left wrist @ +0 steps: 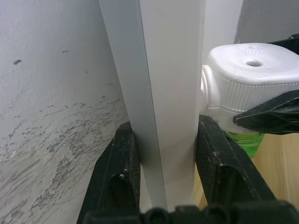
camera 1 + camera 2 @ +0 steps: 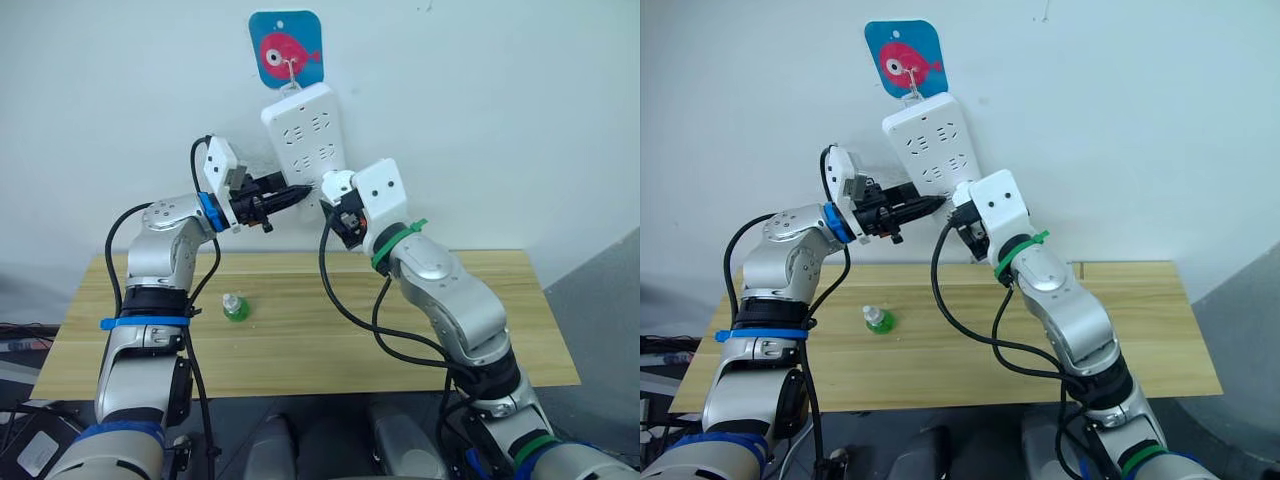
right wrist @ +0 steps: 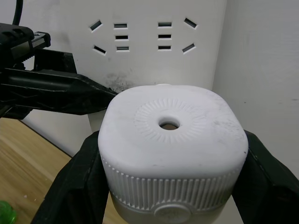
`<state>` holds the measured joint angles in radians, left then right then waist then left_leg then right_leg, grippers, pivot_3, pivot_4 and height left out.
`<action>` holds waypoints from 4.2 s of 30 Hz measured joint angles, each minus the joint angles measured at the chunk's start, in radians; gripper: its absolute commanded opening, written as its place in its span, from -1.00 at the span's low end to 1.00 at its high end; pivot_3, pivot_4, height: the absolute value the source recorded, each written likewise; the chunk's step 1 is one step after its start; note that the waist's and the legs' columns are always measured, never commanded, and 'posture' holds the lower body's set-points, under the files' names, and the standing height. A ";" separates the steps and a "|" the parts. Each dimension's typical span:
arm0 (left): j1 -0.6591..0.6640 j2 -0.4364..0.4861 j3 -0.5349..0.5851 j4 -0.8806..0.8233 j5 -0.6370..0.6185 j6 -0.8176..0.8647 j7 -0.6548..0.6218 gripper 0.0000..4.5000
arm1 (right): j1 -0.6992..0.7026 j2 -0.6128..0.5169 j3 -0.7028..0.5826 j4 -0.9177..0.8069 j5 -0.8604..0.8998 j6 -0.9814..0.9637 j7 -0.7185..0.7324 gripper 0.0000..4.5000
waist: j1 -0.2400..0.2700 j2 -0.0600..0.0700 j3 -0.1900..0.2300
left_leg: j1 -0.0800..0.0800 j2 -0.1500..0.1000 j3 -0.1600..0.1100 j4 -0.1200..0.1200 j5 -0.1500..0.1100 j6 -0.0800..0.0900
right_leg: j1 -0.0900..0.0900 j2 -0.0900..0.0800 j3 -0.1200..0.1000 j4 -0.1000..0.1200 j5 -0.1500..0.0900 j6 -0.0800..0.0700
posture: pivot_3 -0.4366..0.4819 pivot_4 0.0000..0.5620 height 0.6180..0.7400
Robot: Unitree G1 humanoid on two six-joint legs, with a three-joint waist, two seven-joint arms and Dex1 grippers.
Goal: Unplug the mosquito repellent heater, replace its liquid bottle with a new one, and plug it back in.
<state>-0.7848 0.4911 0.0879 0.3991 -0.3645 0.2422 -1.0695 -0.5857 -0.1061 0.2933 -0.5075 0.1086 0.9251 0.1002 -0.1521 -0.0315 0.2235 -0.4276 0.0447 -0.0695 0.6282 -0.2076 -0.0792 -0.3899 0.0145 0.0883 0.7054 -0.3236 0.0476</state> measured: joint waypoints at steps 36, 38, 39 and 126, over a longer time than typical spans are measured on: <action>0.364 -0.083 -0.129 -0.611 -0.048 0.013 0.200 1.00 | 0.090 0.261 -0.619 -0.129 0.752 0.179 -0.219 0.32 | -0.014 0.002 0.000 | -0.005 0.002 0.007 0.001 0.001 0.000 | -0.014 0.003 0.008 0.011 0.001 0.000 | -0.45 -0.26 0.75; 0.349 -0.114 -0.130 -0.600 -0.048 0.014 0.227 1.00 | 0.106 0.262 -0.617 -0.120 0.820 0.169 -0.261 0.32 | -0.016 0.002 0.000 | -0.005 0.002 0.007 0.001 0.001 0.000 | -0.014 0.003 0.008 0.011 0.001 0.000 | -0.46 -0.26 0.75; 0.343 -0.126 -0.130 -0.595 -0.046 0.010 0.236 1.00 | 0.112 0.263 -0.614 -0.116 0.846 0.162 -0.281 0.32 | -0.017 0.002 0.000 | -0.006 0.001 0.007 0.001 0.001 0.000 | -0.014 0.003 0.009 0.011 0.001 0.000 | -0.46 -0.26 0.75; 0.398 0.059 -0.250 -0.510 0.044 -0.407 -0.181 -0.01 | 0.173 -0.656 -0.229 0.211 1.759 0.176 0.000 0.40 | 0.013 0.003 0.003 | -0.006 0.001 0.011 0.002 0.001 0.001 | -0.014 0.003 0.012 0.008 0.001 0.000 | -0.41 -0.24 0.75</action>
<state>-0.3871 0.5502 -0.1621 -0.1111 -0.3206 -0.1643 -1.2506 -0.4127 -0.7619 0.0647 -0.2969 1.8679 1.1008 0.1003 -0.1394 -0.0286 0.2262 -0.4335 0.0459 -0.0580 0.6298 -0.2062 -0.0786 -0.4037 0.0180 0.1005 0.7130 -0.3227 0.0478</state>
